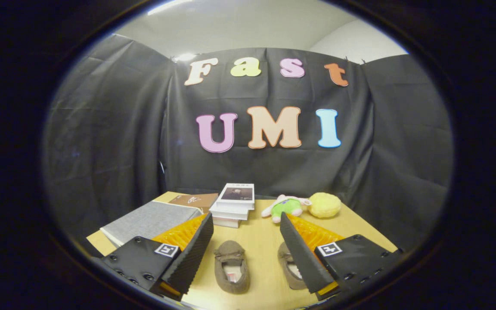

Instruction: Open the storage box then place both shoes into the box .Put the left shoe in first, then the right shoe, with the right side of both shoes facing outward in a uniform manner.

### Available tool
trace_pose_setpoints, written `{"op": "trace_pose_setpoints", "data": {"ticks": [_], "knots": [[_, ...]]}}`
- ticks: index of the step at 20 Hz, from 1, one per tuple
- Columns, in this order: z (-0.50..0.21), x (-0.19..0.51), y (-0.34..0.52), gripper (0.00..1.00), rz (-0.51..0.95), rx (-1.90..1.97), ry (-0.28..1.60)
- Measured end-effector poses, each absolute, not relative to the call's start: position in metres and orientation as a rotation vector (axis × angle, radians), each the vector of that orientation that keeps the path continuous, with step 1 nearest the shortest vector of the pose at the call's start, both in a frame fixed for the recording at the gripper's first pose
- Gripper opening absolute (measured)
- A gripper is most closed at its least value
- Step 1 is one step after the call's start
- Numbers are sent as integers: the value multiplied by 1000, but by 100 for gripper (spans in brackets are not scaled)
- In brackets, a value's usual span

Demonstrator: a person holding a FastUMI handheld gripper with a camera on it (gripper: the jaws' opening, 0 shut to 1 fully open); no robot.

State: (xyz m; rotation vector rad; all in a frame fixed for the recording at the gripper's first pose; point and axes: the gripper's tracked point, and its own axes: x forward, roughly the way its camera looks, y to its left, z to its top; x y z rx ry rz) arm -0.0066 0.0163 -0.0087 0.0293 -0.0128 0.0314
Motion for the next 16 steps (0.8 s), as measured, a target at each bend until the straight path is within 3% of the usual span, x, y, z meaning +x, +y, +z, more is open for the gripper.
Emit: {"op": "trace_pose_setpoints", "data": {"ticks": [11, 16], "knots": [[-13, -24, 92, 97, 179, 293, 16], [-49, -25, 130, 98, 226, 510, 109]]}}
